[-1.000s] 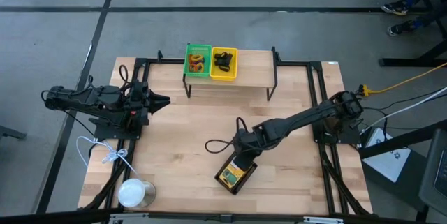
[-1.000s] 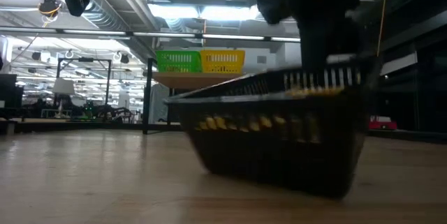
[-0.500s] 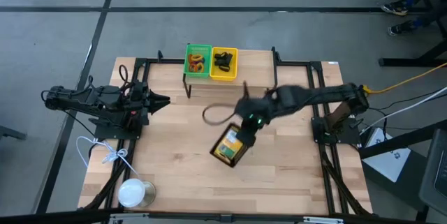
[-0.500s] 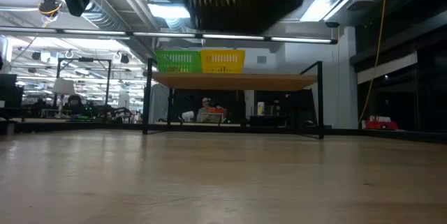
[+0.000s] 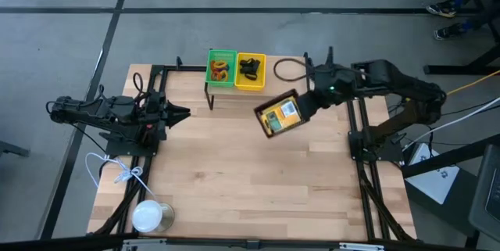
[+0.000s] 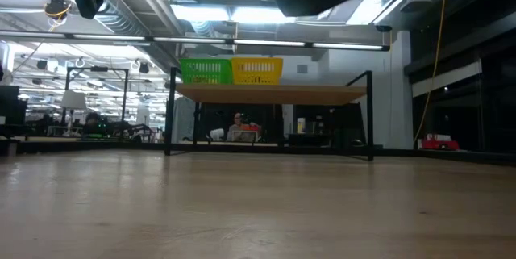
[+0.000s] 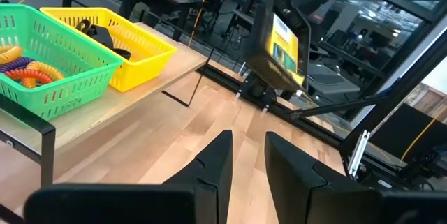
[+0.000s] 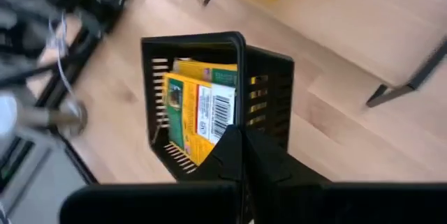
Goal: Pick & Place Office Desk Supplies
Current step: Put the black basket on the shelf
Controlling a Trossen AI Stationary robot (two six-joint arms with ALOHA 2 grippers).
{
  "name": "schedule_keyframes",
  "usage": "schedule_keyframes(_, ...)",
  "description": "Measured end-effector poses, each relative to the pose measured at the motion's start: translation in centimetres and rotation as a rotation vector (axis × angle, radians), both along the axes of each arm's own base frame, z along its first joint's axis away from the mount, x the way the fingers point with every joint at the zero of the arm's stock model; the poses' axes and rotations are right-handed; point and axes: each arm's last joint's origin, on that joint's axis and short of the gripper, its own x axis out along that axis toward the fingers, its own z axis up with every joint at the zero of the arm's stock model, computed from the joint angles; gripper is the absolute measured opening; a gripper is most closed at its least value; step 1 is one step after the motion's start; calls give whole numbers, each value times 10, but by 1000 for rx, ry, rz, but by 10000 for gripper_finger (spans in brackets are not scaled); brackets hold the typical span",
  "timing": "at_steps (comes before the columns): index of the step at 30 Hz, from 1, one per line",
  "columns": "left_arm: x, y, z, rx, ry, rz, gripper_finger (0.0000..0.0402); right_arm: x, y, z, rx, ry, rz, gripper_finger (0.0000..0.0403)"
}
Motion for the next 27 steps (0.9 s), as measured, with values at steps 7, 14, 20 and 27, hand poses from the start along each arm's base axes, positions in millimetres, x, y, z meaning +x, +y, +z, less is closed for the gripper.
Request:
schedule_keyframes(7,0,0,0,0,0,0,82,-6,10,3,5,-58,-199,0)
schedule_keyframes(14,0,0,0,0,0,-1,82,-8,27,5,-21,-172,-413,0)
schedule_keyframes(20,0,0,0,-8,-2,0,82,-8,46,-12,-73,-313,-662,0)
schedule_keyframes(27,0,0,0,-70,-14,10,82,-1,58,-57,-109,-483,-906,0)
